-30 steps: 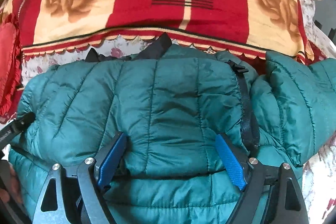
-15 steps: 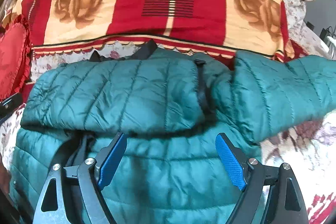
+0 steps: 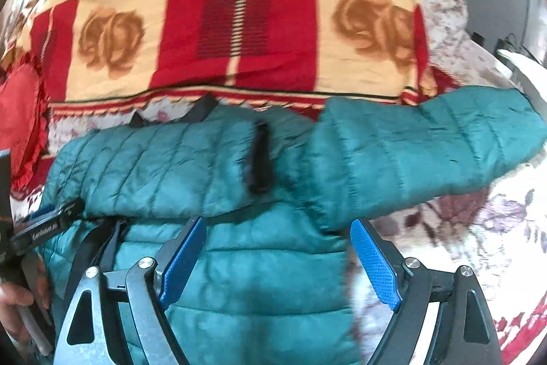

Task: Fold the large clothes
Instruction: 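Press the folded jacket side flat with both open grippers, then grasp the other sleeve cuff with the right gripper and lift it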

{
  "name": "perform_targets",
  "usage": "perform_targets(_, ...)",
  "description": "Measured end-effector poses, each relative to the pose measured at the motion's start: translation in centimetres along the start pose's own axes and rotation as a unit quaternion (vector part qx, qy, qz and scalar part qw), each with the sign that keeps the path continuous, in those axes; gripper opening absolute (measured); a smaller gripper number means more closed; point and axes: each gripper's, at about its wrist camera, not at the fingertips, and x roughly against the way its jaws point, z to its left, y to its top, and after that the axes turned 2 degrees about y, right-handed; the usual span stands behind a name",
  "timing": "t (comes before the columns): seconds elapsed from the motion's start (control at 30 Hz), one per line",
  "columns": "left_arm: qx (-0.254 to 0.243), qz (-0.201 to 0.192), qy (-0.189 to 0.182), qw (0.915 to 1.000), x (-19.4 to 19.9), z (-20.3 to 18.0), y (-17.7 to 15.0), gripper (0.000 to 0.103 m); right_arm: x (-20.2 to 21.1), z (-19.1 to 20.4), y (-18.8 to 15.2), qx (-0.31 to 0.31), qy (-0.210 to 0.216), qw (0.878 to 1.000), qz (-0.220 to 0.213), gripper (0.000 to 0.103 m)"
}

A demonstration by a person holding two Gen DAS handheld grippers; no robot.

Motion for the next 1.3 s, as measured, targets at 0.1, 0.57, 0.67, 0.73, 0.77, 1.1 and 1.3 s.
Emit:
perform_targets(0.1, -0.002, -0.008, -0.005, 1.0, -0.1, 0.0, -0.3, 0.101, 0.7, -2.6, 0.6, -0.022, -0.008, 1.0, -0.003, 0.084)
perform_targets(0.57, 0.002, -0.007, -0.016, 0.9998, -0.4, 0.1, -0.3, 0.102, 3.4, -18.9, 4.8, -0.155, -0.146, 0.976, -0.037, 0.09)
perform_targets(0.67, 0.002, -0.008, -0.016, 0.9998, -0.4, 0.0, -0.2, 0.102, 3.4, -22.3, 5.2, -0.183, -0.174, 0.967, -0.033, 0.09)
perform_targets(0.73, 0.002, -0.007, -0.017, 0.9998, -0.5, 0.0, -0.2, 0.102, 3.4, -23.8, 5.4, -0.199, -0.182, 0.962, -0.035, 0.09)
perform_targets(0.77, 0.002, -0.007, -0.017, 0.9998, -0.5, -0.1, -0.2, 0.102, 3.3, -24.8, 5.7, -0.208, -0.184, 0.96, -0.035, 0.09)
perform_targets(1.1, 0.003, -0.008, -0.017, 0.9998, -0.5, 0.0, -0.3, 0.102, 1.6, -29.8, 7.2, -0.267, -0.169, 0.948, -0.041, 0.09)
perform_targets(1.3, 0.003, -0.008, -0.017, 0.9998, -0.5, 0.0, -0.3, 0.102, 0.3, -30.7, 8.9, -0.279, -0.174, 0.943, -0.05, 0.09)
